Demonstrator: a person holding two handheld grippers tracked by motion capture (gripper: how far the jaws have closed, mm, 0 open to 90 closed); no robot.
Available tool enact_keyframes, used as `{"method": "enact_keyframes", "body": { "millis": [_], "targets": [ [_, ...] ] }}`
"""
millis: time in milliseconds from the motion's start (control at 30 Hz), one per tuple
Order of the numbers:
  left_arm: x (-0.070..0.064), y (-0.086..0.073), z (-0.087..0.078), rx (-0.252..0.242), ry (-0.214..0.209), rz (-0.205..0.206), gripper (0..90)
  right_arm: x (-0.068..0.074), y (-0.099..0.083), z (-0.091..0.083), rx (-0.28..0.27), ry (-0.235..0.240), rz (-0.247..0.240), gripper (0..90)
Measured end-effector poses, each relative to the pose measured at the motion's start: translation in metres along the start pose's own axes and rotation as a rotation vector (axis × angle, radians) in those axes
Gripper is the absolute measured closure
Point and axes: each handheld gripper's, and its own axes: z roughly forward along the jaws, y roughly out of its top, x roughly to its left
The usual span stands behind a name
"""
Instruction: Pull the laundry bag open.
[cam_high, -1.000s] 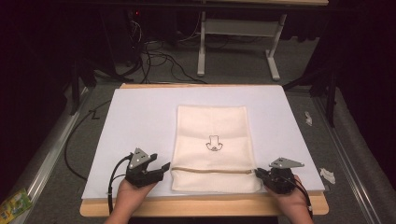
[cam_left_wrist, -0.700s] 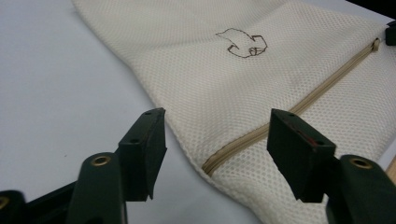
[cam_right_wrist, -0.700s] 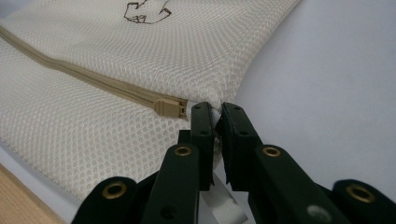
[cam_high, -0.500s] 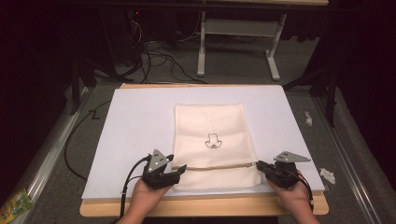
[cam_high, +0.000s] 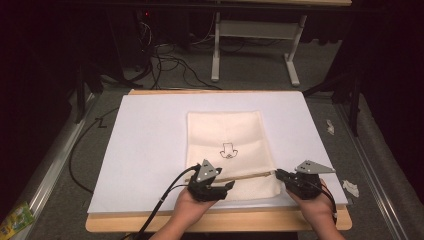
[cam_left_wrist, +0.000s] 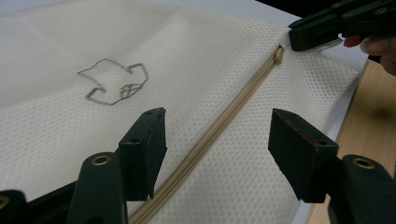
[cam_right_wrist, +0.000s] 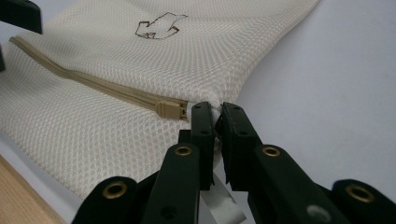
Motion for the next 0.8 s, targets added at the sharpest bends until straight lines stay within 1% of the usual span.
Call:
{"method": "enact_keyframes", "body": {
  "millis": [33,67,133,200,267,300,333,467,567,633,667,700,767,800],
  "targets": [
    [-0.002,0.001,0.005,0.003,-0.018,0.002,40.5,0.0,0.0,-0.001,-0.005,0.003,-0.002,85.2],
    [-0.005,0.002,0.01,0.003,-0.026,0.005,41.4,0.0,0.0,-0.001,-0.007,0.006,0.003,85.2],
    [-0.011,0.005,0.019,0.005,-0.039,0.013,42.2,-0.001,-0.001,-0.001,-0.01,0.012,-0.002,85.2],
    [-0.015,0.008,0.026,0.006,-0.058,0.011,43.6,-0.002,-0.001,-0.002,-0.012,0.013,-0.006,85.1],
    [-0.021,0.011,0.034,0.016,-0.071,0.006,44.9,-0.002,-0.001,-0.001,-0.02,0.017,-0.005,85.1],
    [-0.021,0.011,0.034,0.016,-0.071,0.006,46.9,-0.002,-0.001,-0.001,-0.02,0.017,-0.005,85.1],
    [-0.025,0.015,0.041,0.022,-0.084,-0.004,47.9,-0.002,-0.001,-0.002,-0.023,0.016,0.0,85.1],
    [-0.032,0.021,0.056,0.036,-0.115,-0.016,52.7,-0.001,-0.001,-0.002,-0.031,0.023,0.004,85.2],
    [-0.036,0.024,0.066,0.033,-0.13,-0.027,59.8,-0.001,0.0,-0.003,-0.036,0.029,0.002,85.2],
    [-0.036,0.026,0.072,0.031,-0.134,-0.054,64.8,-0.001,0.0,-0.003,-0.038,0.035,0.005,85.3],
    [-0.036,0.027,0.075,0.031,-0.149,-0.072,66.2,0.0,0.0,-0.003,-0.039,0.035,0.005,85.3],
    [-0.037,0.028,0.077,0.026,-0.158,-0.081,67.5,0.0,0.0,-0.004,-0.04,0.036,0.002,85.3],
    [-0.038,0.029,0.079,0.024,-0.155,-0.077,70.2,0.0,0.0,-0.004,-0.044,0.037,0.003,85.3],
    [-0.041,0.03,0.082,0.019,-0.154,-0.072,70.9,0.0,0.0,-0.004,-0.045,0.038,0.004,85.3]
  ]
}}
